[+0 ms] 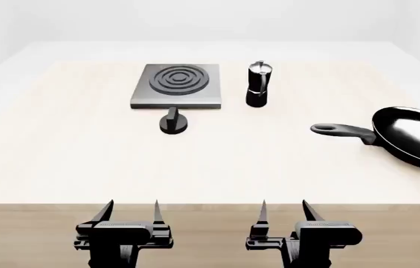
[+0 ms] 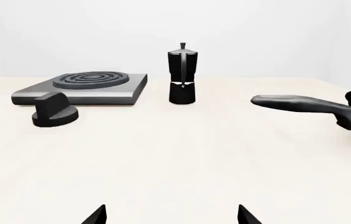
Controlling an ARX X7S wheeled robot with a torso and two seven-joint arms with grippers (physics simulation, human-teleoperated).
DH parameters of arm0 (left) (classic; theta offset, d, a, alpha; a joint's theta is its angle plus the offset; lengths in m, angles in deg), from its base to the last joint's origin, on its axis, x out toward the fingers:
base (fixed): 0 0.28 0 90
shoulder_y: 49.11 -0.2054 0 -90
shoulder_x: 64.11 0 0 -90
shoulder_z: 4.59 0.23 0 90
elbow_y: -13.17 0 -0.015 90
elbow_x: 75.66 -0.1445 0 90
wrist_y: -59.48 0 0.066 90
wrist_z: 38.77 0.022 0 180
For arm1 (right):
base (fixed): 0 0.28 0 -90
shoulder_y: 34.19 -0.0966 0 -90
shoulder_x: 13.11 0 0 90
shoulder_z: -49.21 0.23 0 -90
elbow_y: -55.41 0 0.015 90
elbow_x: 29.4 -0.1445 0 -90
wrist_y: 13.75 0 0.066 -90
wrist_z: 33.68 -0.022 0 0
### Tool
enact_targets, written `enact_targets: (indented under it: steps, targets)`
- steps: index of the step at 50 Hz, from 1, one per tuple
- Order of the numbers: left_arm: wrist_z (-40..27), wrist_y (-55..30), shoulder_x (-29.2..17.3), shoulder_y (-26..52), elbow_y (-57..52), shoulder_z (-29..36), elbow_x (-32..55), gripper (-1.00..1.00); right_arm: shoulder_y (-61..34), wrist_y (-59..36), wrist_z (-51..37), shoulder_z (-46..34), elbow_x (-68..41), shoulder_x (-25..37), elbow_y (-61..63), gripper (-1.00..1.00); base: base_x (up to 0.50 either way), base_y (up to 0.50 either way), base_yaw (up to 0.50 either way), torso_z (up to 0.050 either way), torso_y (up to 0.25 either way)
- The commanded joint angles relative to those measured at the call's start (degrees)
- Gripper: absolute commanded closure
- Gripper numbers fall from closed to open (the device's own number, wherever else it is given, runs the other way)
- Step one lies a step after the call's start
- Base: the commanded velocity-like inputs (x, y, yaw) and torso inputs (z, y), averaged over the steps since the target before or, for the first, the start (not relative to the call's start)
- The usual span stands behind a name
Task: Put the frying pan on the stove.
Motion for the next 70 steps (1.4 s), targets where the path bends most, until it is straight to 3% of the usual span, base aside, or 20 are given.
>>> enact_targets:
  steps: [1, 8, 16, 70]
  targets:
    - [-0.4, -3.1, -1.3, -1.0, -3.9, 0.8, 1.2, -1.0, 0.0, -0.3, -0.4, -0.7, -2.3, 0.9, 0.8, -1.0, 0.0, 0.0, 0.0, 0.0, 0.0]
    - [-0.8, -5.1, -2.6, -1.9, -7.9, 2.8, 2.1, -1.0, 1.8, -5.6, -3.9, -1.9, -2.1, 2.6, 12.1, -1.0, 0.0, 0.0, 0.0, 0.0, 0.0]
    - [-2.5, -8.4, -3.5, -1.9, -13.0, 4.0, 2.7, -1.0, 2.0, -7.8, -4.4, -2.6, -3.8, 3.8, 16.8, -1.0, 0.0, 0.0, 0.0, 0.0, 0.0]
    - [-7.6, -7.2, -7.1, -2.8, -13.5, 7.8, 4.6, -1.0, 0.7, -8.0, -8.2, -7.0, -7.2, 7.1, 18.4, -1.0, 0.23, 0.0, 0.0, 0.0, 0.0]
